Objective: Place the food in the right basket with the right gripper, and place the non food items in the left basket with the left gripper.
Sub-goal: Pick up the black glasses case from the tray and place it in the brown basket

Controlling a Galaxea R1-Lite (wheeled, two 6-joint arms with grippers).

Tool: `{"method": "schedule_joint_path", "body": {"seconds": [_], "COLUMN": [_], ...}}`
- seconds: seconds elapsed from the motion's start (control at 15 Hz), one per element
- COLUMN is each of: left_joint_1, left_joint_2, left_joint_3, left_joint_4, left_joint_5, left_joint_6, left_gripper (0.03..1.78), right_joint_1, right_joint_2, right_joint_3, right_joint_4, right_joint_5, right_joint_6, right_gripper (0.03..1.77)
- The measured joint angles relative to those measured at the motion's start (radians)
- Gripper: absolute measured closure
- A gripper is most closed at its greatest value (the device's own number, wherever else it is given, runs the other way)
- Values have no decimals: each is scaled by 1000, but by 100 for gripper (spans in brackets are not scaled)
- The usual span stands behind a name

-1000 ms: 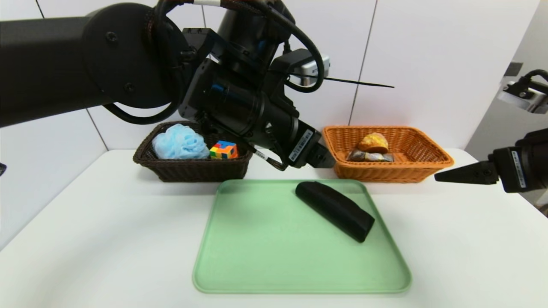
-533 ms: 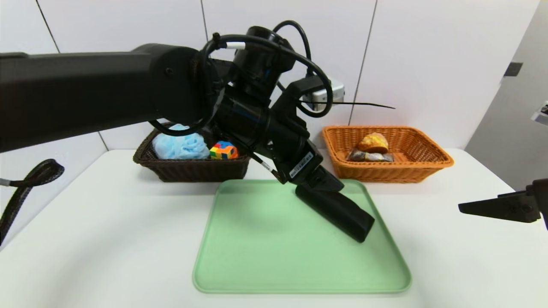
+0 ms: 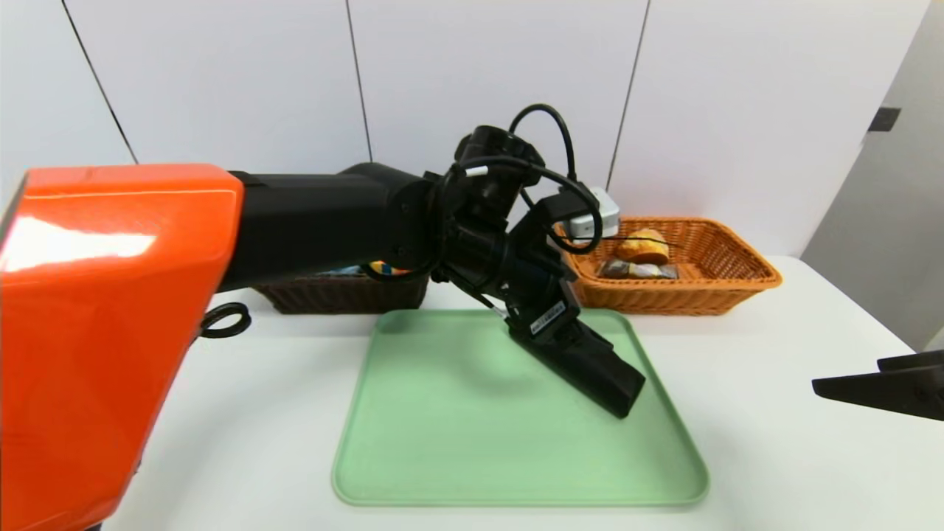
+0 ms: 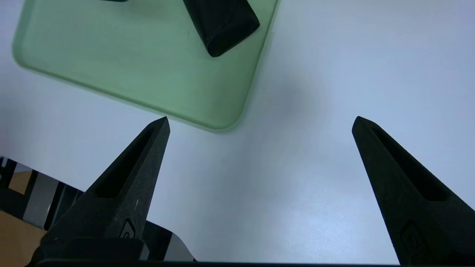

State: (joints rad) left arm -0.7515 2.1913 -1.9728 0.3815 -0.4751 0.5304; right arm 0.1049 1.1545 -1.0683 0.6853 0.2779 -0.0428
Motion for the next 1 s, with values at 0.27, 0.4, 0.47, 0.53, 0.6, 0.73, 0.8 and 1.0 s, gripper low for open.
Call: {"method": "schedule_joint_path", "body": {"seconds": [0.27,0.4,0.47,0.53,0.6,0.73,0.8,1.0], "left_joint_1": [0,0,0,0,0,-3,-6,-11], "left_joint_2": [72,91,100,108,116,134,141,164], "left_joint_3": [0,0,0,0,0,0,0,0], "left_joint_4": [-37,-39,-39,-40,-44,-75,-89,-131], "left_joint_5": [-29,-42,-43,-44,-46,-63,-66,-69], "left_joint_6": [-4,-4,-3,-2,-2,-2,-2,-1], "left_gripper": [12,12,12,12,12,12,12,12], "right_joint_1": [0,0,-1,-1,-1,-1,-1,-2], "right_joint_2": [0,0,-1,-1,-3,-5,-6,-14], "right_joint_3": [18,24,26,29,35,48,55,69], "right_joint_4": [-5,-5,-5,-6,-6,-4,-4,-6], "right_joint_5": [17,16,16,16,16,15,15,15], "right_joint_6": [3,3,3,3,3,4,4,5], "right_gripper": [11,11,11,11,11,11,11,11]}}
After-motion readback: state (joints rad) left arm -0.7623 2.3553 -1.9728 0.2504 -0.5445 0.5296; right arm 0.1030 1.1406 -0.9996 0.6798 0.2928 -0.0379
